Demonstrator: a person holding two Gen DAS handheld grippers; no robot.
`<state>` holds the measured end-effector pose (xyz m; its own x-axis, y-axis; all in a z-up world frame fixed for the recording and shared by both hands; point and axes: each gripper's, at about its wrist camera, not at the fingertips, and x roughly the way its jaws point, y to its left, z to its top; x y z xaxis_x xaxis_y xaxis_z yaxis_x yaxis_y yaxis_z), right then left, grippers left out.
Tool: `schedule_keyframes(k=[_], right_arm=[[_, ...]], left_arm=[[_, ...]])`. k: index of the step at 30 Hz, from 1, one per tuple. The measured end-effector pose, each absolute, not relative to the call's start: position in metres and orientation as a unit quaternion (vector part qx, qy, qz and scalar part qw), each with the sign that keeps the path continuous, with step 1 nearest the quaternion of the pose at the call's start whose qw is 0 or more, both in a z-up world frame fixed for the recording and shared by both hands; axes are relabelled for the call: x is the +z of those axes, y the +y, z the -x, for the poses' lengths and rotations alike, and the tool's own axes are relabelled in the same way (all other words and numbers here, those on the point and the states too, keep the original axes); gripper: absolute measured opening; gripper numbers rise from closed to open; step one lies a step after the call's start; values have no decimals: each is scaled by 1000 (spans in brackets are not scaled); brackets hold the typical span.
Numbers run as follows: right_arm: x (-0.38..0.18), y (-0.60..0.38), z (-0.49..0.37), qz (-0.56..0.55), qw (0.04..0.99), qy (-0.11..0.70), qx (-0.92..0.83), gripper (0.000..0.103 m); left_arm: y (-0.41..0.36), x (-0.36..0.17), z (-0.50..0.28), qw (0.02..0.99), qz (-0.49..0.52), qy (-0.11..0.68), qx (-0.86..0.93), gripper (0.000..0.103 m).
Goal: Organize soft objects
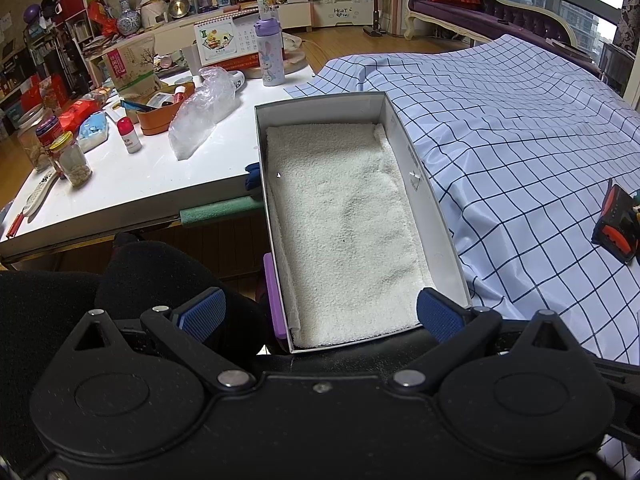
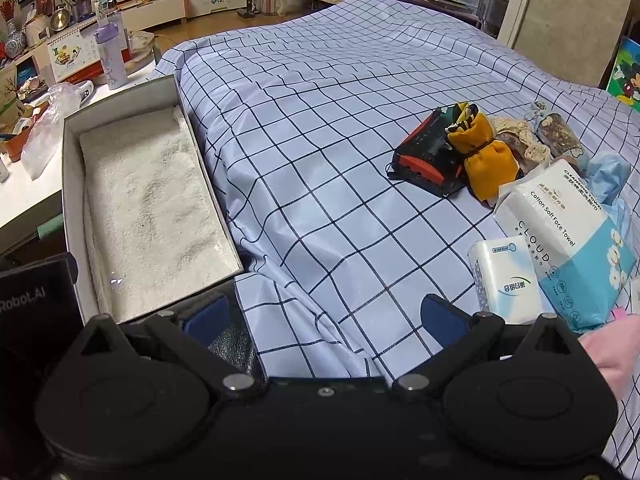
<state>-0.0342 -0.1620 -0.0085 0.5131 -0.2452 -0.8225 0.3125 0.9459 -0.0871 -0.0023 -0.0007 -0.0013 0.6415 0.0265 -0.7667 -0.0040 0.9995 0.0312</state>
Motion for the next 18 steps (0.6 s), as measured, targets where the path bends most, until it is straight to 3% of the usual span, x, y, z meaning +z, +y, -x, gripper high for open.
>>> schedule_keyframes(k=[18], right_arm=[[-14,-163,36,-34,864,476,-163,102]], left_arm=[[-8,-8,0,897,-27,441,-2,99]])
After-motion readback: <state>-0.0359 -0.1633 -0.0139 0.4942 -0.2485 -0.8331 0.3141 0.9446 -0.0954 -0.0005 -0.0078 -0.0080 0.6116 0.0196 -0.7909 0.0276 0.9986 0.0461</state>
